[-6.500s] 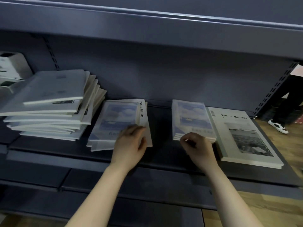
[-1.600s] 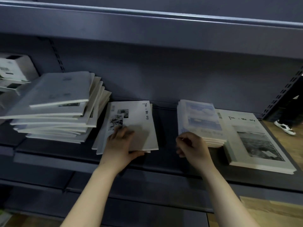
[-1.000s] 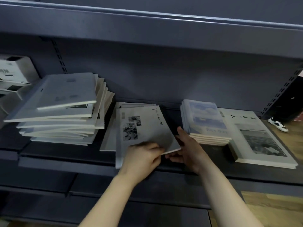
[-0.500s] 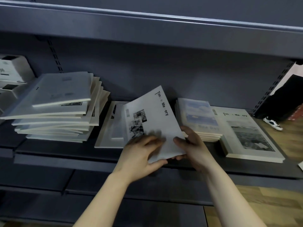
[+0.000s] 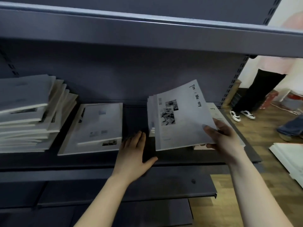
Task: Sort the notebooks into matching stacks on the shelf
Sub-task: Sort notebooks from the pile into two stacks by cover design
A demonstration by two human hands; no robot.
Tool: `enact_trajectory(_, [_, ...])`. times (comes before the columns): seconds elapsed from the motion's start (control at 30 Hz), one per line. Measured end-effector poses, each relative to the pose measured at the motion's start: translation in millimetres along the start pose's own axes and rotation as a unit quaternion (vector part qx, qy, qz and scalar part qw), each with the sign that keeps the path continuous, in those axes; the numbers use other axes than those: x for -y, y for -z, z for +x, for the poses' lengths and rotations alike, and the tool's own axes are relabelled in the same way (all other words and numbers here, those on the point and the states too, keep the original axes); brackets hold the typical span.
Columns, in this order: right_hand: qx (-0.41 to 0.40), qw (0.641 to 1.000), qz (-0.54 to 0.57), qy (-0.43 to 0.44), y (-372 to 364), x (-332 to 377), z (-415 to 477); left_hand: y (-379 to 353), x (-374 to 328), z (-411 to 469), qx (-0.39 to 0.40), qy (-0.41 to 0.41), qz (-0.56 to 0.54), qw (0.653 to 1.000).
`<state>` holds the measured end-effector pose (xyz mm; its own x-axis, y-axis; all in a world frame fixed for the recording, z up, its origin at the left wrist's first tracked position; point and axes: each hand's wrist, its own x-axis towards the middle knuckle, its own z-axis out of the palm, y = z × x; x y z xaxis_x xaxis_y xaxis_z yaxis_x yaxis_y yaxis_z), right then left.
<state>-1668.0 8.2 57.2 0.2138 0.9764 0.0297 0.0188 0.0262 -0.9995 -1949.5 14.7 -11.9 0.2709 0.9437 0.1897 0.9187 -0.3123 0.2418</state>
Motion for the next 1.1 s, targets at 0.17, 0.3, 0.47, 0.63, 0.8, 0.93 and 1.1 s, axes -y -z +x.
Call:
enact_trajectory(0.17, [-0.059, 0.998, 0.028, -0.025, 55, -3, 2, -13, -21, 13, 0.016, 0.018, 0.002, 1.000])
enact_trajectory(0.3, [-0.096, 0.994, 0.035, -0.046, 88, -8, 7, -16, -28, 21, 0.011, 0.058, 0.005, 0.998])
enact_trajectory(0.47, [-0.103, 0.991, -0.034, -0.080, 120, -17, 18, -15, -26, 26, 0.007, 0.086, 0.005, 0.996])
enact_trajectory(0.63, [-0.118, 0.983, -0.125, -0.070, 131, -30, 32, -16, -27, 27, -0.006, 0.088, 0.017, 0.996])
enact_trajectory(0.8, [-0.133, 0.959, -0.247, -0.031, 122, -37, 47, -20, -27, 27, -0.012, 0.095, 0.037, 0.995])
enact_trajectory(0.93, [-0.144, 0.922, -0.359, -0.030, 113, -41, 58, -21, -27, 27, -0.019, 0.096, 0.044, 0.994])
enact_trajectory(1.1, [-0.164, 0.891, -0.422, -0.029, 109, -41, 61, -21, -27, 27, -0.022, 0.098, 0.045, 0.994])
